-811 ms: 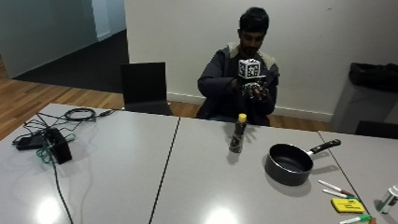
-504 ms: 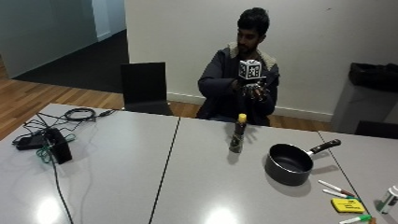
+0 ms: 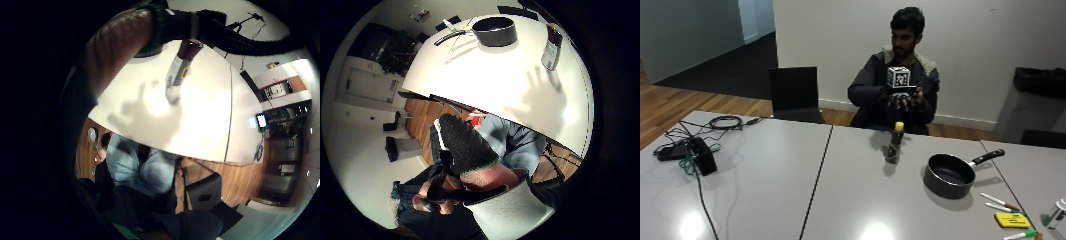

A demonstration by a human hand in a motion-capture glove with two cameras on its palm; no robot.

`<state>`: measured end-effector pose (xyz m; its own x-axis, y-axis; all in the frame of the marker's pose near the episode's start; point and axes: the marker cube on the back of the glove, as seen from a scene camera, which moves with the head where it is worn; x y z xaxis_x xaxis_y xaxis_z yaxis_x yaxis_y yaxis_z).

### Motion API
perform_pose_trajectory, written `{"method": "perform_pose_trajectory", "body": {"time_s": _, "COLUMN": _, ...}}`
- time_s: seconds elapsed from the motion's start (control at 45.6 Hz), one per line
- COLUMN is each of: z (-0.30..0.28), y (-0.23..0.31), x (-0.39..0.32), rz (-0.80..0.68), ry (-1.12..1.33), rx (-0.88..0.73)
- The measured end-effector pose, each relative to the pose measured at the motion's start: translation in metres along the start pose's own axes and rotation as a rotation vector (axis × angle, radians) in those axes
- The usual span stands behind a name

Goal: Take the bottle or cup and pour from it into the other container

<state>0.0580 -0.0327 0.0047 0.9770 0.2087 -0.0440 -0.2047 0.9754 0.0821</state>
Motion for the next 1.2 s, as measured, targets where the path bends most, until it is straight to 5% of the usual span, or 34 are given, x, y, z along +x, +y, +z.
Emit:
{"method": "perform_pose_trajectory", "body": {"time_s": 0.219, "z": 0.016, "y": -0.034, "x": 0.063, "rz": 0.133, "ry": -0.050, "rx": 0.109}}
{"method": "perform_pose_trajectory", "body": {"time_s": 0.329, "z": 0.028, "y": -0.069, "x": 0.092, "rz": 0.253, "ry": -0.049, "rx": 0.319}}
{"method": "perform_pose_trajectory", "body": {"time_s": 0.46, "z": 0.034, "y": -0.059, "x": 0.120, "rz": 0.111, "ry": -0.110, "rx": -0.046}}
{"method": "perform_pose_trajectory", "body": {"time_s": 0.613, "z": 0.058, "y": -0.098, "x": 0.146, "rz": 0.165, "ry": -0.154, "rx": 0.153}}
{"method": "perform_pose_trajectory", "body": {"time_s": 0.833, "z": 0.094, "y": -0.118, "x": 0.169, "rz": 0.240, "ry": -0.370, "rx": 0.048}}
{"method": "perform_pose_trajectory", "body": {"time_s": 0.942, "z": 0.121, "y": -0.153, "x": 0.180, "rz": 0.098, "ry": -0.475, "rx": 0.284}}
{"method": "perform_pose_trajectory", "body": {"time_s": 1.052, "z": 0.136, "y": -0.156, "x": 0.174, "rz": 0.234, "ry": -0.666, "rx": 0.048}}
{"method": "perform_pose_trajectory", "body": {"time_s": 1.205, "z": 0.153, "y": -0.181, "x": 0.162, "rz": 0.177, "ry": -0.913, "rx": 0.027}}
